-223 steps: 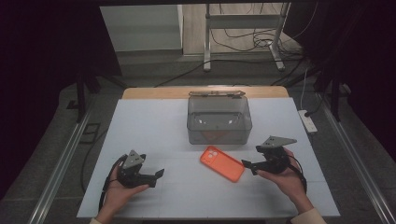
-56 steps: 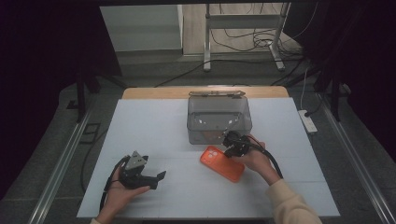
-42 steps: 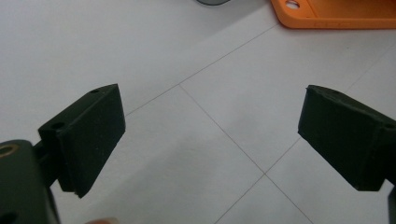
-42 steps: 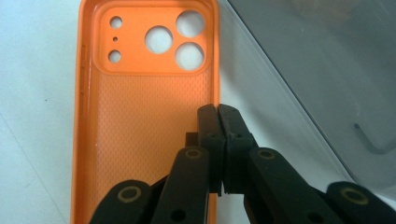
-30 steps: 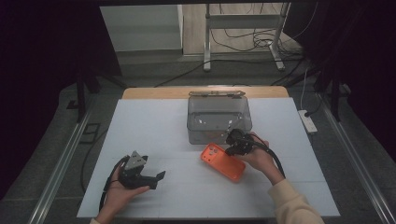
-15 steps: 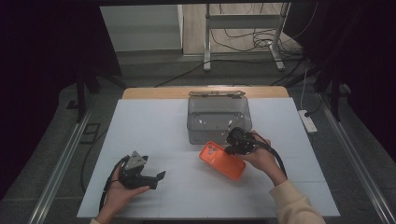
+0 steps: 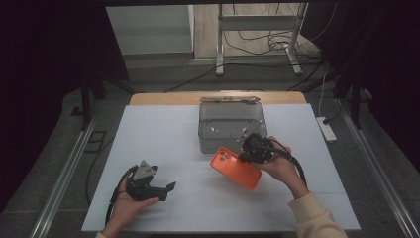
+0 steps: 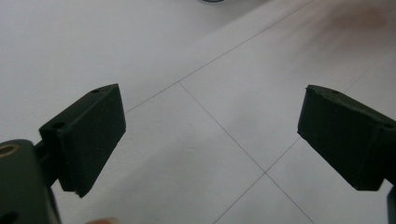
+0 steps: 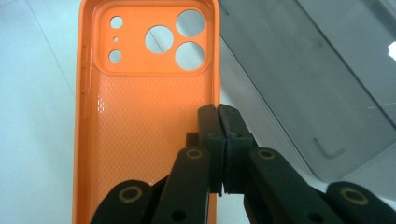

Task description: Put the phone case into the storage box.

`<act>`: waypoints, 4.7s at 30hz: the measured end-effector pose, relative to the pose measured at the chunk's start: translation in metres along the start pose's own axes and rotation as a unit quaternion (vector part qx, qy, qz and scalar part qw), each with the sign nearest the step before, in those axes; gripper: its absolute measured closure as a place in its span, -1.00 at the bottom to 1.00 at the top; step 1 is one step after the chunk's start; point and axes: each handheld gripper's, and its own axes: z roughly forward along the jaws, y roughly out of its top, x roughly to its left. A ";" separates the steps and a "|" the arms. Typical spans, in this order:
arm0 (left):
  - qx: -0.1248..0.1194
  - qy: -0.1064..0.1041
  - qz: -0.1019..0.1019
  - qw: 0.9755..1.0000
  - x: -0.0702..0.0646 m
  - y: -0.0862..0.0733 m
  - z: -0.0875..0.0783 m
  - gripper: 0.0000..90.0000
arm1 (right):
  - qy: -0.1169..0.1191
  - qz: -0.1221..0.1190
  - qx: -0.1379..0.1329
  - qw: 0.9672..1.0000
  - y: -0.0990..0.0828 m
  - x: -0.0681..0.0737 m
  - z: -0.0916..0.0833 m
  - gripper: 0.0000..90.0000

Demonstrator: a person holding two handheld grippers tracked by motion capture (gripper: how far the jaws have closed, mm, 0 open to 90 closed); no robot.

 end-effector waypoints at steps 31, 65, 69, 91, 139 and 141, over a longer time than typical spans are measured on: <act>0.005 -0.001 -0.001 1.000 0.000 0.000 0.001 -0.82 | -0.012 -0.012 -0.029 0.999 0.005 0.010 -0.026 0.96; 0.011 -0.005 -0.001 1.000 -0.002 0.002 0.002 -0.82 | 0.002 -0.046 -0.011 0.999 0.016 0.034 -0.002 0.96; 0.011 -0.004 -0.001 1.000 -0.002 0.002 0.002 -0.82 | 0.010 -0.045 -0.010 0.999 0.016 0.035 0.000 0.96; -0.002 -0.042 -0.029 0.999 -0.005 0.022 -0.001 -0.81 | 0.009 -0.046 -0.011 0.999 0.016 0.035 0.000 0.96; -0.008 -0.112 -0.055 0.992 -0.019 0.069 0.006 -0.81 | 0.000 -0.053 -0.004 0.999 0.016 0.036 0.002 0.96; -0.006 -0.113 -0.054 0.992 -0.020 0.070 0.007 -0.80 | -0.001 -0.053 -0.005 0.999 0.016 0.036 0.002 0.96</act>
